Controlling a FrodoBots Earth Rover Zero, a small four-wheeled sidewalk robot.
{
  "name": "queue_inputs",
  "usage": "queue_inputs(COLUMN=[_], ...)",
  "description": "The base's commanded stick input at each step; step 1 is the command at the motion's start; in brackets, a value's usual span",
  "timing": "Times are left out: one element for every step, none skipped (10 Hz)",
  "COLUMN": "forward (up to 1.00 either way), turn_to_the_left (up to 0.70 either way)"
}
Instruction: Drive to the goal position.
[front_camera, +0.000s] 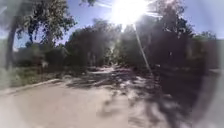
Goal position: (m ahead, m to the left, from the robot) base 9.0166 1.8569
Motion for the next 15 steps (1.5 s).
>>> queue_inputs(forward=[1.00, 1.00, 1.00, 1.00, 1.00, 1.00, 1.00, 1.00, 1.00, 1.00, 1.00, 1.00, 1.00, 1.00, 1.00], turn_to_the_left=[0.05, 0.05, 0.05, 0.05, 0.05, 0.05, 0.25, 0.32, 0.05, 0.05, 0.05, 0.05, 0.05, 0.05, 0.05])
